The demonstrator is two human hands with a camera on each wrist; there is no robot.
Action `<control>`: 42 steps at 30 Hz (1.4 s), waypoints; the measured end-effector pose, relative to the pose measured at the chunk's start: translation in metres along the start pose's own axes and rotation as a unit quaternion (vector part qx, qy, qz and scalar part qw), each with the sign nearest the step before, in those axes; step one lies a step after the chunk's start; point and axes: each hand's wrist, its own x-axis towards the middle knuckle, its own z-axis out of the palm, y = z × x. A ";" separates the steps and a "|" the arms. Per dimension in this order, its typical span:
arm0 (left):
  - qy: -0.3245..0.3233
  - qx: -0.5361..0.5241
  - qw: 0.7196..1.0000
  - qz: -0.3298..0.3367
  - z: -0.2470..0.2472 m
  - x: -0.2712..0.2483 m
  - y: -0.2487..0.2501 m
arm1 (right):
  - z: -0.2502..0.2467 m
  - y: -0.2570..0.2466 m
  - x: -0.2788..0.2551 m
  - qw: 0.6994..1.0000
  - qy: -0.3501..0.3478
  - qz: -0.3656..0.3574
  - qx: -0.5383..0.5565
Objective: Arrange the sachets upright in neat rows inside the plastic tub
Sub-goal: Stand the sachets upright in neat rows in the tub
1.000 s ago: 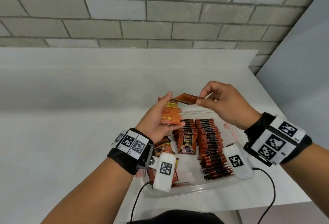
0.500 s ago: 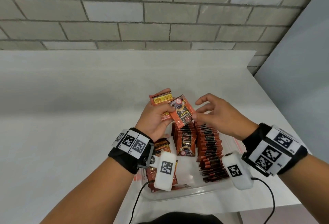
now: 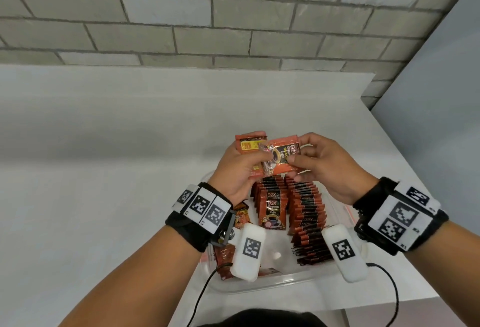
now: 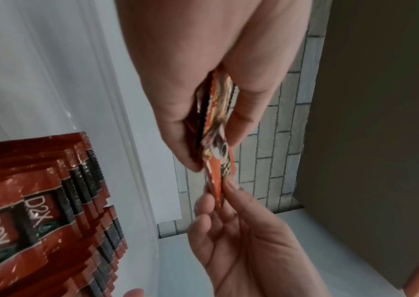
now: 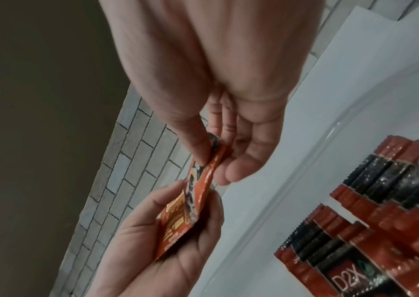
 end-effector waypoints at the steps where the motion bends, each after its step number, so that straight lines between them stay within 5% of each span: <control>1: 0.011 0.002 1.000 -0.003 -0.002 0.001 0.002 | -0.003 0.001 -0.001 1.000 0.003 -0.012 -0.022; 4: 0.058 -0.022 0.998 -0.014 -0.015 0.007 0.014 | -0.009 0.005 -0.006 0.985 -0.027 -0.040 -0.169; 8: 0.084 -0.058 0.995 -0.012 -0.032 0.013 0.025 | 0.007 0.024 -0.013 0.886 -0.146 -0.042 -0.438; 15: 0.077 -0.072 0.994 -0.025 -0.037 0.008 0.020 | 0.031 0.029 0.002 0.773 -0.177 -0.051 -0.607; 29: 0.085 -0.075 0.993 -0.019 -0.047 0.004 0.031 | 0.039 0.036 0.015 0.712 -0.210 -0.032 -0.669; 42: 0.084 -0.081 0.993 -0.018 -0.051 0.005 0.033 | 0.039 0.034 0.022 0.676 -0.160 -0.064 -0.717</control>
